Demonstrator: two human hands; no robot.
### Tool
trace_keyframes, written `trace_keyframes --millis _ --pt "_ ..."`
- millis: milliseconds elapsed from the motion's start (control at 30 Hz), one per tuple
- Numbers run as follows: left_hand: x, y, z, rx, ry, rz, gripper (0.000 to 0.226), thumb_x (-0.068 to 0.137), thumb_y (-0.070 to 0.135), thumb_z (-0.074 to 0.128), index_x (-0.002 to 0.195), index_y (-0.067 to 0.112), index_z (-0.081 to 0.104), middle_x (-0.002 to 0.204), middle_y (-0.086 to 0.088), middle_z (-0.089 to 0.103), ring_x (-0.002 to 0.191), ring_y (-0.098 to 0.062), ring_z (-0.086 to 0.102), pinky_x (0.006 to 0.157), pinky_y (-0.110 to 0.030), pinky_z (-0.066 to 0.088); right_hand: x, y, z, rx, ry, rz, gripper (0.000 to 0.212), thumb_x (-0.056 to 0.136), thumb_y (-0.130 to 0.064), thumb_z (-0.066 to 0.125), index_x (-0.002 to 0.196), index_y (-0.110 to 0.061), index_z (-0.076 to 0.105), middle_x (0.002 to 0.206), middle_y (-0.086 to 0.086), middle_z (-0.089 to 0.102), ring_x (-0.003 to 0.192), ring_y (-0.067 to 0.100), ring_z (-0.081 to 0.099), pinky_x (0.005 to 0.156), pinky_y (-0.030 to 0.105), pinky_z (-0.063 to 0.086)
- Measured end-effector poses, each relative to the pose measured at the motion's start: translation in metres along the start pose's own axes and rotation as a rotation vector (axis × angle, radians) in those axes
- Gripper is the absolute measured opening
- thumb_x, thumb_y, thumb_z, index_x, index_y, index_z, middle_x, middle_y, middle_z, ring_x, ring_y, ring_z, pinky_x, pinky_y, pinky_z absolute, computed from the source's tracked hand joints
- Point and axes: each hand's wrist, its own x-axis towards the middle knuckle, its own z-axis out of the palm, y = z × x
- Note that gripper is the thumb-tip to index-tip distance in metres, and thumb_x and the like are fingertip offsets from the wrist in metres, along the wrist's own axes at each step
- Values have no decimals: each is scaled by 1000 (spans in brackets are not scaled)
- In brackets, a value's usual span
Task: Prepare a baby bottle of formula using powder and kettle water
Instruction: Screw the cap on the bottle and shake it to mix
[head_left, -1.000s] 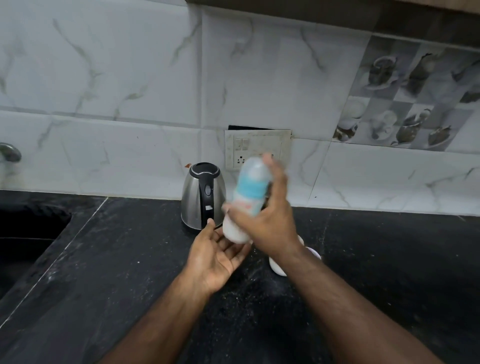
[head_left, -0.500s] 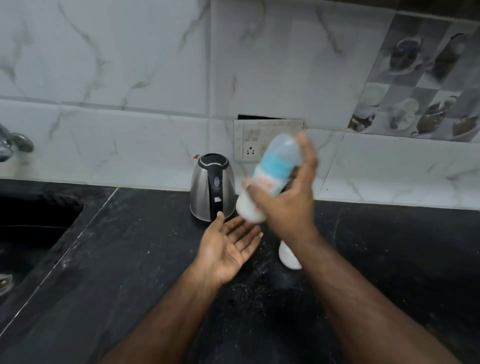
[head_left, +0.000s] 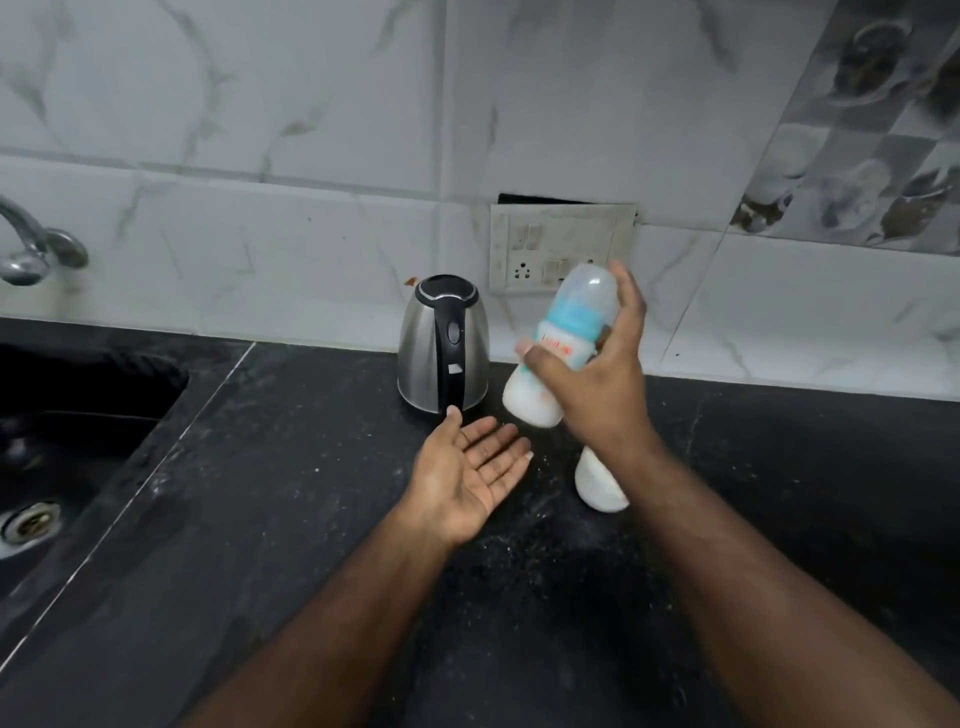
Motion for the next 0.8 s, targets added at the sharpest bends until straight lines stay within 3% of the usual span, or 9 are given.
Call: trace_keyframes --millis 67,267,500,800 --pt "3 0 -9 18 38 3 51 106 50 47 126 5 62 121 -21 73 105 -38 74 80 -48 62 16 4 -9 -29 12 54 104 72 -35 88 148 -53 20 117 -20 60 88 6 72 78 28 60" --pt "11 -5 -32 84 154 30 46 106 46 48 121 5 63 120 -19 72 107 -37 71 80 -46 60 36 47 -15 -242 -202 215 85 69 -36 93 132 -37 36 108 -12 63 96 12 67 87 40 58" --pt "20 -14 -47 123 230 42 44 106 46 50 118 7 65 113 -16 76 101 -34 75 78 -44 63 43 103 14 -458 -376 246 77 62 -24 95 118 -29 42 103 -7 60 96 22 62 75 32 46" --pt "23 -24 -58 112 265 33 41 105 44 54 117 6 67 107 -15 80 92 -31 79 71 -41 65 31 142 38 -580 -467 332 85 67 -21 95 133 -20 42 114 2 60 100 23 59 84 32 43"
